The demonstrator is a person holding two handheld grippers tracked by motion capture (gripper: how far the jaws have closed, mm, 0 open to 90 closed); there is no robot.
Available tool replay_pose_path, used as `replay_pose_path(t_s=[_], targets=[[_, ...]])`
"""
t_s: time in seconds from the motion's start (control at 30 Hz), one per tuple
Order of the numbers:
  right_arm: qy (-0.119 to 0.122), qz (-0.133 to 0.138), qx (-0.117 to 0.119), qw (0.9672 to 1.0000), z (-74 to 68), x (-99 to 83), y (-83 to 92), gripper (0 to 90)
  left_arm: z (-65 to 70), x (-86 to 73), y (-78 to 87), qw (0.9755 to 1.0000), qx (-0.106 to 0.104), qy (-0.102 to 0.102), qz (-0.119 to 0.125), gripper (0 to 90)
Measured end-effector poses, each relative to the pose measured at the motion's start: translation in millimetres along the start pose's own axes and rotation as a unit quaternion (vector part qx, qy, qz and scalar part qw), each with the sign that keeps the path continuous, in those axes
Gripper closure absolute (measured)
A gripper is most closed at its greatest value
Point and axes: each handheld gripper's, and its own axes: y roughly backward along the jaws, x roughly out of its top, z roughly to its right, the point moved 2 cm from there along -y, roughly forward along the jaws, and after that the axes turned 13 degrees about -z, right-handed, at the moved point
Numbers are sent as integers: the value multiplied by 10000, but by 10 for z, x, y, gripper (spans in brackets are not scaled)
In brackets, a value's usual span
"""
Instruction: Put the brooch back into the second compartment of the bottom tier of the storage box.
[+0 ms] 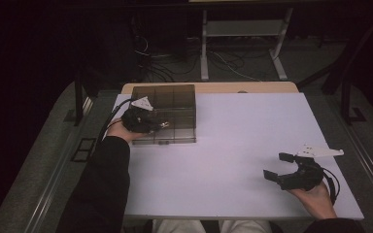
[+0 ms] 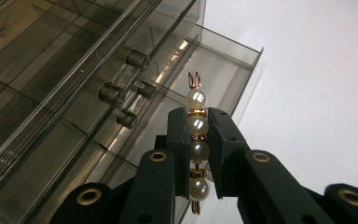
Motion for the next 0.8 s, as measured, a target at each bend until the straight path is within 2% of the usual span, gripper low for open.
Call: replay_pose_path(t_s=[0.17,0.23,0.27,0.57,0.63,0.67,0.73,0.8], targets=[[-20,-19,8,10000,-1,-1,0,4,-25,8,-57,10000,-3,-39,-36,786],[-25,-18,8,10000,-2,-2,1,5,-23,8,-77,10000,-17,36,-33,786],[0,-13,0,10000,1,-4,0,4,-35,11,-85,10000,-12,-11,-41,786],[-6,-18,9,10000,1,-6,3,4,-61,6,-173,9999,10,99,-58,786],[-8,-18,8,10000,1,-7,4,4,-74,-2,-197,9999,13,73,-90,786],[-7,-19,9,10000,1,-7,4,4,-68,-7,-216,9999,1,147,-58,786],[-7,-18,9,10000,1,-8,4,4,-88,-17,-237,9999,13,87,-108,786],[-5,-21,7,10000,2,-8,4,4,-87,-30,-263,9998,-4,180,-92,786]])
